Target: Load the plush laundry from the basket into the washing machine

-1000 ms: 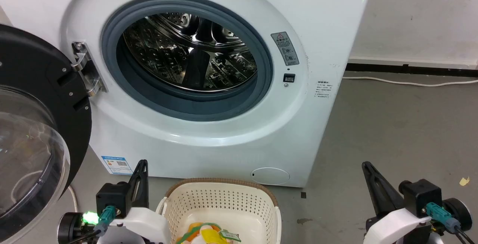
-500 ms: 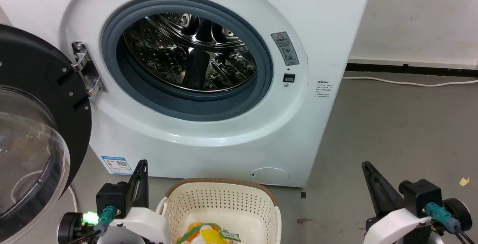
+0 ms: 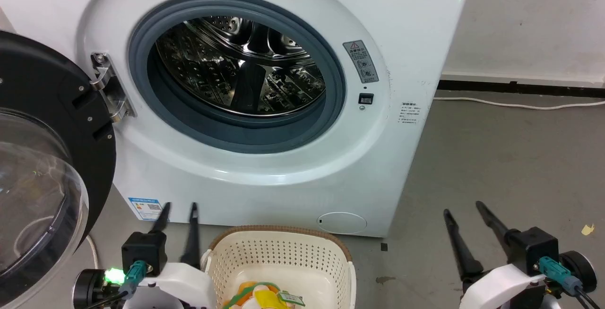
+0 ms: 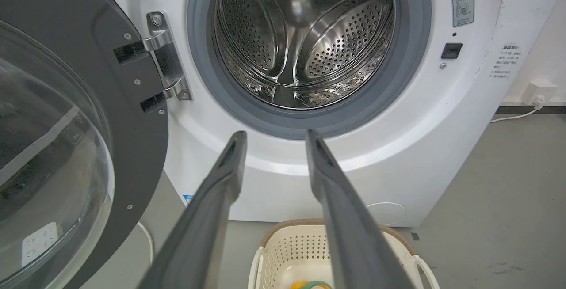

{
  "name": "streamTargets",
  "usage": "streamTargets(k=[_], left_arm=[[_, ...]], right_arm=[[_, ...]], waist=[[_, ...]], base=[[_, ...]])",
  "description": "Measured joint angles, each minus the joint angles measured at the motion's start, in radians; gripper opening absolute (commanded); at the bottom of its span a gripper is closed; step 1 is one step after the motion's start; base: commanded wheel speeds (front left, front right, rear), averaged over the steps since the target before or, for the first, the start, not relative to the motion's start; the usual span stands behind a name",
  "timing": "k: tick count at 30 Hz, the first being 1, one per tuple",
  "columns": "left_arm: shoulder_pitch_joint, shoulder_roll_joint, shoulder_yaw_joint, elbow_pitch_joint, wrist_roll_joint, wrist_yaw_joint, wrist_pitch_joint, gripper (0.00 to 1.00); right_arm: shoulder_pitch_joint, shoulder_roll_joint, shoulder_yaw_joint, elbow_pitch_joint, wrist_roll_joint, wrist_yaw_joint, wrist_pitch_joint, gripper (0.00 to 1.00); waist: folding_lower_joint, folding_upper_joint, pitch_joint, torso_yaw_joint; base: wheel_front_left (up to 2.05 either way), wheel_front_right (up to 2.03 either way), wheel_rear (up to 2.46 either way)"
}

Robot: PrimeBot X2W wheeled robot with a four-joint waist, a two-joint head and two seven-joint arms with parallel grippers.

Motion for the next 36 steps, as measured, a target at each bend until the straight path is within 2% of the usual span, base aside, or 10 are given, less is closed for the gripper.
streamTargets(k=[18,36], left_arm=[[-0.004,0.000,-0.022,0.015,-0.002,0.001,-0.029,1.00],[-0.104,0.034,-0.048,0.191,-0.012,-0.020,-0.045,1.00]], right_arm=[[-0.001,0.000,-0.014,-0.001,0.042,0.000,-0.028,1.00],[-0.046,0.000,-0.016,-0.021,0.113,0.000,-0.066,1.00]], waist=[[0.0000,0.0000,0.046,-0.017],[0.0001,0.0000,0.182,-0.078]], base=[[0.00,0.00,0.00],[0.00,0.00,0.00]])
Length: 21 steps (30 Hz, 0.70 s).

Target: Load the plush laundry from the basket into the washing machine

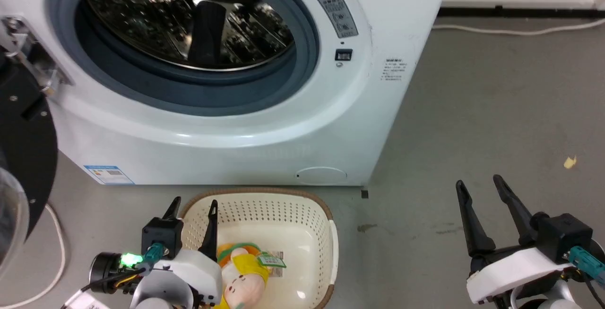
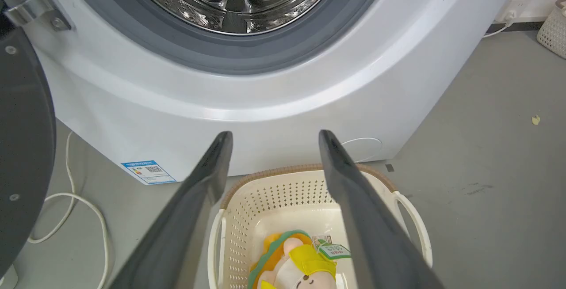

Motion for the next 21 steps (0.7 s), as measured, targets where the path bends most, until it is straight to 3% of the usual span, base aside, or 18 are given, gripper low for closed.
streamTargets(k=[21], left_arm=[[-0.178,0.070,-0.088,0.325,-0.025,-0.039,0.066,1.00]], right_arm=[[-0.046,0.000,0.035,-0.045,0.066,0.000,-0.046,1.00]], waist=[[0.0000,0.0000,0.208,-0.084]], base=[[0.00,0.00,0.00]])
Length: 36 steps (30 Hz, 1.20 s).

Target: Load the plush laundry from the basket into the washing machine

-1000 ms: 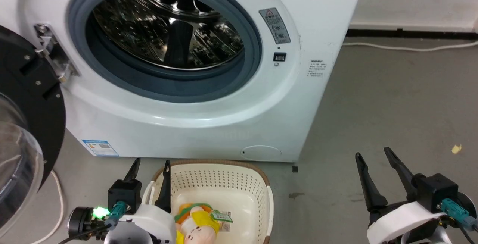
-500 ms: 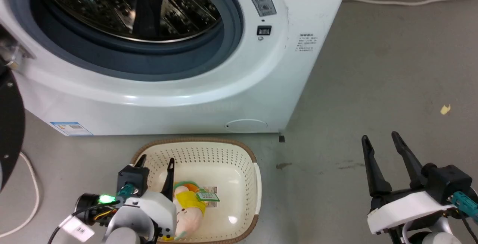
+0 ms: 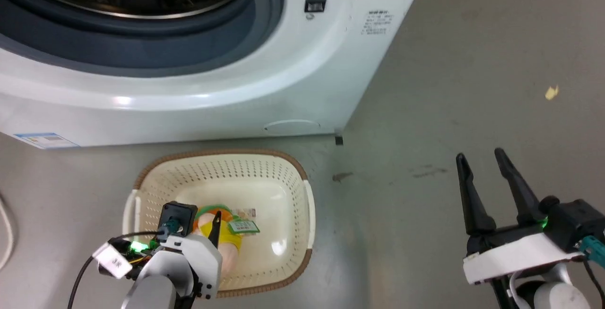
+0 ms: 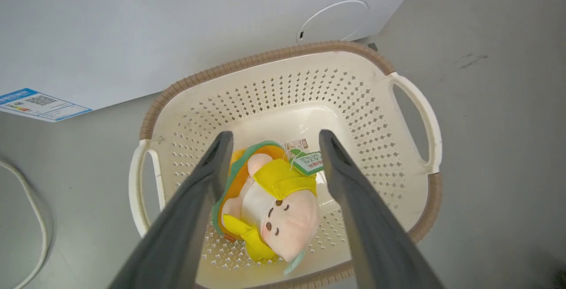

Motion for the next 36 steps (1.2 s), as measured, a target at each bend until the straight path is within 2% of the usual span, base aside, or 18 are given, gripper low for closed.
streamTargets(k=[10,15,21,29,32,36], left_arm=[[-0.095,0.031,-0.061,0.141,-0.039,-0.012,0.109,1.00],[-0.133,0.064,-0.106,0.195,-0.056,-0.019,0.160,1.00],[-0.189,0.093,-0.117,0.263,-0.095,-0.022,0.223,1.00],[-0.260,0.115,-0.176,0.333,-0.112,-0.031,0.263,1.00],[-0.291,0.123,-0.203,0.363,-0.103,-0.024,0.272,1.00],[-0.330,0.130,-0.222,0.401,-0.103,0.012,0.279,1.00]], right_arm=[[-0.030,0.000,0.007,-0.017,0.041,0.000,-0.022,1.00],[-0.044,0.000,0.016,-0.024,0.071,0.000,-0.033,1.00],[-0.052,0.000,0.021,-0.039,0.101,0.000,-0.047,1.00],[-0.056,0.000,0.026,-0.052,0.133,0.000,-0.060,1.00],[-0.062,0.000,0.031,-0.061,0.143,0.000,-0.067,1.00],[-0.074,0.000,0.033,-0.072,0.163,0.000,-0.077,1.00]], waist=[[0.0000,0.0000,0.110,-0.036],[0.0000,0.0000,0.158,-0.056],[0.0000,0.0000,0.215,-0.078],[0.0000,0.0000,0.293,-0.094],[0.0000,0.0000,0.321,-0.099],[0.0000,0.0000,0.360,-0.106]], base=[[0.00,0.00,0.00],[0.00,0.00,0.00],[0.00,0.00,0.00],[0.00,0.00,0.00],[0.00,0.00,0.00],[0.00,0.00,0.00]])
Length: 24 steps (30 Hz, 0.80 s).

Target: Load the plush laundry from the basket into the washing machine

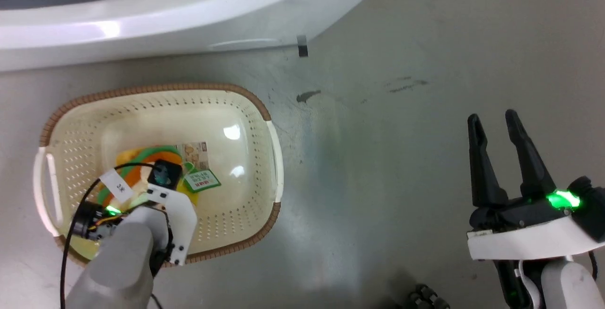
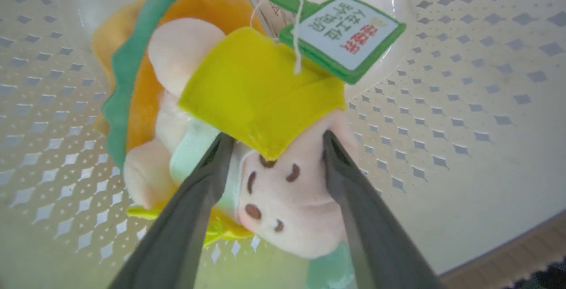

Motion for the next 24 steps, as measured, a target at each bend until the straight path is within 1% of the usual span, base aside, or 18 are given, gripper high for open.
streamTargets(k=[3,4,5,9,11,16,19,22,23,24], left_arm=[[-0.025,0.011,-0.015,0.030,-0.001,0.020,0.000,1.00],[-0.031,0.011,-0.016,0.040,-0.004,0.021,0.002,0.05],[-0.038,0.011,-0.017,0.051,-0.010,0.020,0.006,0.00],[-0.060,0.015,-0.022,0.080,-0.024,0.021,0.008,0.00],[-0.073,0.030,-0.028,0.109,-0.038,0.022,-0.006,0.00],[-0.081,0.034,-0.036,0.150,-0.060,0.026,-0.036,0.00],[-0.081,0.029,-0.053,0.185,-0.075,0.035,-0.101,0.00],[-0.080,0.008,-0.058,0.206,-0.093,0.044,-0.173,0.00],[-0.080,0.008,-0.058,0.206,-0.093,0.044,-0.173,0.00],[-0.076,-0.009,-0.054,0.220,-0.116,0.042,-0.225,0.00]], right_arm=[[-0.004,0.000,0.003,-0.006,0.014,0.000,-0.005,1.00],[-0.005,0.000,0.004,-0.007,0.020,0.000,-0.006,1.00],[-0.008,0.000,0.006,-0.007,0.025,0.000,-0.007,1.00],[-0.026,0.000,0.017,-0.008,0.039,0.000,-0.015,1.00],[-0.048,0.000,0.031,-0.010,0.054,0.000,-0.023,1.00],[-0.063,0.000,0.035,-0.003,0.066,0.000,-0.030,1.00],[-0.063,0.000,0.034,0.011,0.076,0.000,-0.037,1.00],[-0.061,0.000,0.027,0.023,0.070,0.000,-0.044,1.00],[-0.061,0.000,0.027,0.023,0.070,0.000,-0.044,1.00],[-0.057,0.000,0.018,0.030,0.061,0.000,-0.047,1.00]], waist=[[0.0000,0.0000,0.028,-0.006],[0.0000,0.0000,0.037,-0.008],[-0.0001,0.0000,0.046,-0.011],[0.0000,0.0000,0.069,-0.020],[-0.0001,0.0000,0.083,-0.036],[0.0000,0.0000,0.074,-0.050],[0.0000,0.0000,0.027,-0.050],[-0.0001,0.0000,-0.024,-0.046],[-0.0001,0.0000,-0.024,-0.046],[-0.0001,0.0000,-0.065,-0.039]], base=[[0.00,0.00,0.00],[0.00,0.00,0.00],[0.00,0.00,0.00],[0.00,0.00,0.00],[0.00,0.00,0.00],[0.00,0.00,0.00],[0.00,0.00,0.00],[0.00,0.00,0.00],[0.00,0.00,0.00],[0.00,0.00,0.00]])
